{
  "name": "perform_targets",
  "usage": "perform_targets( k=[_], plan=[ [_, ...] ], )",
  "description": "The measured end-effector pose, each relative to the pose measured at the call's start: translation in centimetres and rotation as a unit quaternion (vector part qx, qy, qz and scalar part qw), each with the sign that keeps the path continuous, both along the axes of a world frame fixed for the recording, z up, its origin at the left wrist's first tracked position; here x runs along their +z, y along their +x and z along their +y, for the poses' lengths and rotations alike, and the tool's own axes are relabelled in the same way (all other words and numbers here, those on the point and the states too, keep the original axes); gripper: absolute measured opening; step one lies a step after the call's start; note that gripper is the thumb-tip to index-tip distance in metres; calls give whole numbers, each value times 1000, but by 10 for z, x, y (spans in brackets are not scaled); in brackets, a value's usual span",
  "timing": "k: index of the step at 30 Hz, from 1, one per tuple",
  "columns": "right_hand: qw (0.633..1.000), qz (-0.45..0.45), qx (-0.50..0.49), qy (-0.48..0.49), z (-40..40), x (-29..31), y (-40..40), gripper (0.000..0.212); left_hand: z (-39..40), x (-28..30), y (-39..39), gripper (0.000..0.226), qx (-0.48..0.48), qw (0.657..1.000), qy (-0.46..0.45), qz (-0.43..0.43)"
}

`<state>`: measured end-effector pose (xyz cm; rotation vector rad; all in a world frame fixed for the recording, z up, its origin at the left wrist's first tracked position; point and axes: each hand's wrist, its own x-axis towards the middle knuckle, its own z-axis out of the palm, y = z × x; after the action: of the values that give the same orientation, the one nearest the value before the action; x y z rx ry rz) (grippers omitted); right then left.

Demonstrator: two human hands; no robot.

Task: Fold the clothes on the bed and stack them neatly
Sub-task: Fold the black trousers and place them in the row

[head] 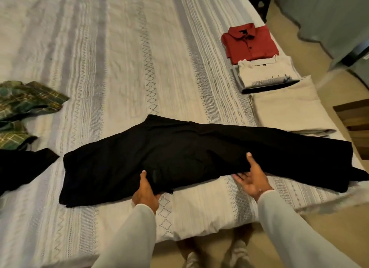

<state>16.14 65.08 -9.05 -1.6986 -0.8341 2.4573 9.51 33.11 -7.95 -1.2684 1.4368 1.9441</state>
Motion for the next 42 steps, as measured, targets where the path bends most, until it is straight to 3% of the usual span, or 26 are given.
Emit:
perform_targets(
  k=[2, 8, 11, 14, 17, 20, 23, 28, 30, 32, 33, 34, 36, 38, 39, 41, 42],
  plan=[
    [1000, 5, 18, -4, -20, -4, -17, 72, 2, 0, 9, 56, -7, 999, 4, 31],
    [998, 10, -56, 1, -35, -20, -20, 81, -37, -48, -14, 98, 153, 984, 87, 32],
    [998, 15, -60, -3, -25, -28, -21, 88, -57, -30, -23, 71, 223, 972, 43, 64],
    [997, -11, -73, 35, -21, -21, -18, 80, -61, 2, -15, 62, 257, 963, 37, 72],
    [982, -129, -56, 125, -25, -20, 9, 89, -67, 32, 3, 47, 237, 969, 10, 68],
    [968, -189, -39, 159, -39, -16, 37, 97, -90, 28, 17, 68, 188, 969, -146, 62],
    [970, -169, -45, 167, -51, -9, 57, 100, -105, 24, 37, 77, 159, 966, -202, 3],
    [969, -120, -96, 193, -18, -1, 89, 97, -131, 23, 53, 69, 118, 985, -116, 43],
    [972, -67, -112, 197, 13, 3, 102, 92, -132, 18, 49, 76, 150, 976, -159, 11],
    [977, -1, -109, 183, 43, 8, 112, 89, -121, 22, 44, 86, 141, 950, -273, -52],
    [979, 19, -104, 174, 57, 9, 117, 91, -109, 25, 42, 83, 99, 921, -370, -65],
    [981, 34, -99, 162, 71, 8, 121, 93, -95, 25, 40, 75, 49, 881, -469, -44],
    [985, 52, -74, 145, 91, 0, 127, 91, -57, 19, 38, 59, -73, 802, -586, 90],
    [987, 59, -54, 138, 98, -2, 128, 87, -8, 12, 33, 36, -200, 752, -581, 237],
    [988, 57, -50, 138, 98, -4, 126, 86, 19, 13, 31, 23, -264, 749, -531, 295],
    [987, 56, -52, 142, 95, -3, 123, 84, 72, 12, 26, 12, -406, 722, -426, 363],
    [986, 57, -56, 144, 95, -3, 122, 83, 97, 11, 25, 14, -467, 687, -400, 388]
  ],
)
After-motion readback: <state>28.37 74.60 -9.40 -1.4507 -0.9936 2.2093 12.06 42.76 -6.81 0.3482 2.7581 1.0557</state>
